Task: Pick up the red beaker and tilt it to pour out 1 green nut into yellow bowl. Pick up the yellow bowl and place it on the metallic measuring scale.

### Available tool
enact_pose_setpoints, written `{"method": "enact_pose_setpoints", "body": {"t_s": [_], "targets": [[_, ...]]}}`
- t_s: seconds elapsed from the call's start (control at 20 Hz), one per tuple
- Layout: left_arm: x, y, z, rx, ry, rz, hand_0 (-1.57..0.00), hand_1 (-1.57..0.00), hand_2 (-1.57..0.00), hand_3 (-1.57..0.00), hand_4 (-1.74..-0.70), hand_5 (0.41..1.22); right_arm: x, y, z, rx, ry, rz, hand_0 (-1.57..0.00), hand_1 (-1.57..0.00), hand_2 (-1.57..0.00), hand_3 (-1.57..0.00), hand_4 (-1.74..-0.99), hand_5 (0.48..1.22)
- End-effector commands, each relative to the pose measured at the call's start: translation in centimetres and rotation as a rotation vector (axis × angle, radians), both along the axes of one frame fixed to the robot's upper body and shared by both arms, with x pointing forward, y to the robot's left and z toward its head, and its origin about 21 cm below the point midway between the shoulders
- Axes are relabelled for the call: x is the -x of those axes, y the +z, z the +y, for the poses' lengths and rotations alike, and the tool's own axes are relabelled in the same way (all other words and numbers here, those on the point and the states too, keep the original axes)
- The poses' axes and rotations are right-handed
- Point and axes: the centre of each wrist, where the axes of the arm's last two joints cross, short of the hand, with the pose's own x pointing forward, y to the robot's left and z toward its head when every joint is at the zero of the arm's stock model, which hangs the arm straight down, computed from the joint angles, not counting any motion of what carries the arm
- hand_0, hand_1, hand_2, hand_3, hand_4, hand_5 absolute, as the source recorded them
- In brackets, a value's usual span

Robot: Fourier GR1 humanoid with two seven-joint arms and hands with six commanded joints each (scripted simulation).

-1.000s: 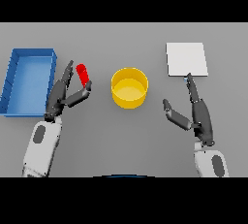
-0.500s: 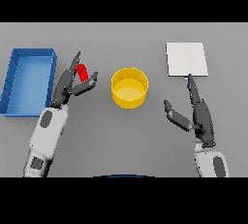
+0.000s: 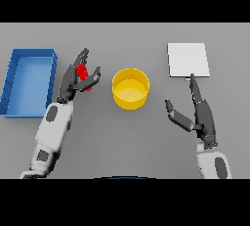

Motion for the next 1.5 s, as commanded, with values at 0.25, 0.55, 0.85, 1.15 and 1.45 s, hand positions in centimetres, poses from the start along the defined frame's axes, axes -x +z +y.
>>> {"method": "enact_pose_setpoints", "body": {"t_s": [0.25,0.55,0.85,1.15,1.45], "targets": [[-0.6,0.0,-0.7,-0.044,-0.004,-0.005,-1.11,-1.12,-1.14,-0.97,-1.6,1.078,0.3,-0.2,0.1,-0.008,0.001,0.009,0.0,0.0,0.0,0.0,-1.252,0.644],[-0.3,0.1,-1.4,-0.031,0.006,0.008,-1.45,-1.45,-1.46,-1.41,-1.59,1.151,0.5,0.1,-0.1,-0.016,-0.009,0.002,0.0,0.0,0.0,0.0,-1.257,0.643],[-0.9,2.5,-1.7,0.022,0.044,-0.097,-1.54,-1.54,-1.54,-1.53,-1.7,1.114,0.4,-0.2,0.0,0.011,-0.007,-0.007,0.0,0.0,0.0,0.0,-1.259,0.649],[-1.1,7.0,-1.9,-0.26,-0.093,-0.146,-1.56,-1.56,-1.56,-1.56,-1.73,1.124,0.2,-0.1,-0.6,0.029,0.001,-0.017,0.0,0.0,0.0,0.0,-1.253,0.666],[-1.7,8.1,-1.8,-0.447,-0.152,-0.117,-1.56,-1.56,-1.56,-1.56,-1.73,1.112,0.3,0.1,-0.1,0.035,-0.001,0.014,0.0,0.0,0.0,0.0,-1.256,0.678]]}}
